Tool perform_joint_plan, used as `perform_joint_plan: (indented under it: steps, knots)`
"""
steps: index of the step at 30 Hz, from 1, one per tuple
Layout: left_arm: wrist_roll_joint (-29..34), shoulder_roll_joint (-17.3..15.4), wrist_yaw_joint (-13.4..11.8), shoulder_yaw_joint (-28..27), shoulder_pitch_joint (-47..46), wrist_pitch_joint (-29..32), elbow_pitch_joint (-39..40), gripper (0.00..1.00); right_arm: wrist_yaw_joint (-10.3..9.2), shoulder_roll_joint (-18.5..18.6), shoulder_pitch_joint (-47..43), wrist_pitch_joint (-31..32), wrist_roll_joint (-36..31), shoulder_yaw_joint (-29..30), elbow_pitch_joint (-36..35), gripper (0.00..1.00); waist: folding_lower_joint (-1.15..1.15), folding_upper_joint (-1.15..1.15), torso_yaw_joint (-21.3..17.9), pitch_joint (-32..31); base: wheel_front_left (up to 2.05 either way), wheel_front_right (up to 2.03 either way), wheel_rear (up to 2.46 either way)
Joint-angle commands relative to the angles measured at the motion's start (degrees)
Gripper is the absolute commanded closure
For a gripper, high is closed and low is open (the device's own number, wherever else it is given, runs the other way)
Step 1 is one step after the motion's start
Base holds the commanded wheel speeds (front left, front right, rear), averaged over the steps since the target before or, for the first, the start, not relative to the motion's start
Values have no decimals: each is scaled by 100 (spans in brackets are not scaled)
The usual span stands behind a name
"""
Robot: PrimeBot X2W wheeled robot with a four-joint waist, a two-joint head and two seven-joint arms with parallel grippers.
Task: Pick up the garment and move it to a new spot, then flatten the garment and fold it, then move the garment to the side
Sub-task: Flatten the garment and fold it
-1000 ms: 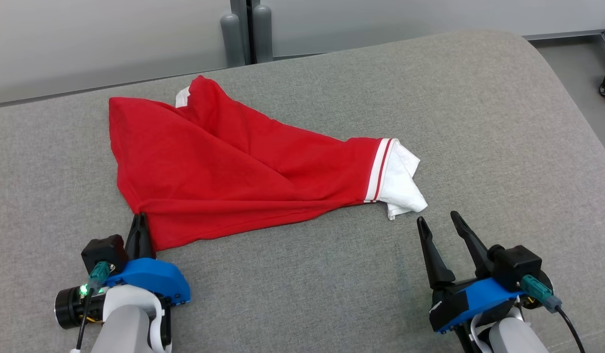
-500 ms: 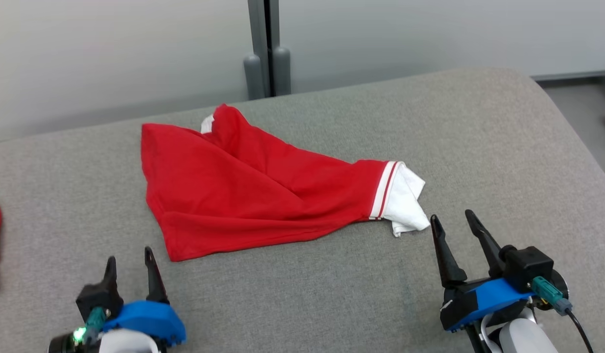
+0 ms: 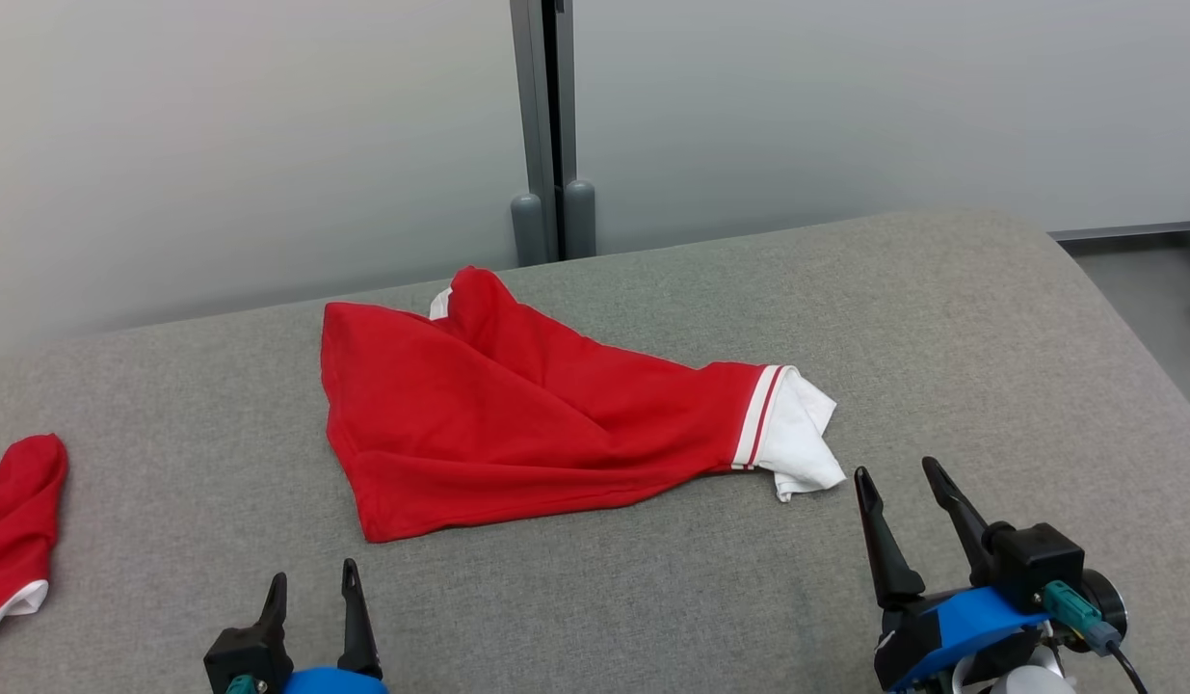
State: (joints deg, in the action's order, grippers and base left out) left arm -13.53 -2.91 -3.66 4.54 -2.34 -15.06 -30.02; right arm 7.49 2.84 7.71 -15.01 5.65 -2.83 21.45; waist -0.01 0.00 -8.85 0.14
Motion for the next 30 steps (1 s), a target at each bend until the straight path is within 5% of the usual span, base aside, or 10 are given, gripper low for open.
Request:
perform_joint_plan:
  steps: [1,30]
  knots:
    - [-10,1,-39,18,58,-17,37,0,1,15,-97,-25,-30,-1,18,0,1,0,-3,-21,0,0,0]
    - [-45,3,-158,304,290,-17,268,0,1,15,-161,-24,42,-244,188,0,1,0,564,-22,0,0,0]
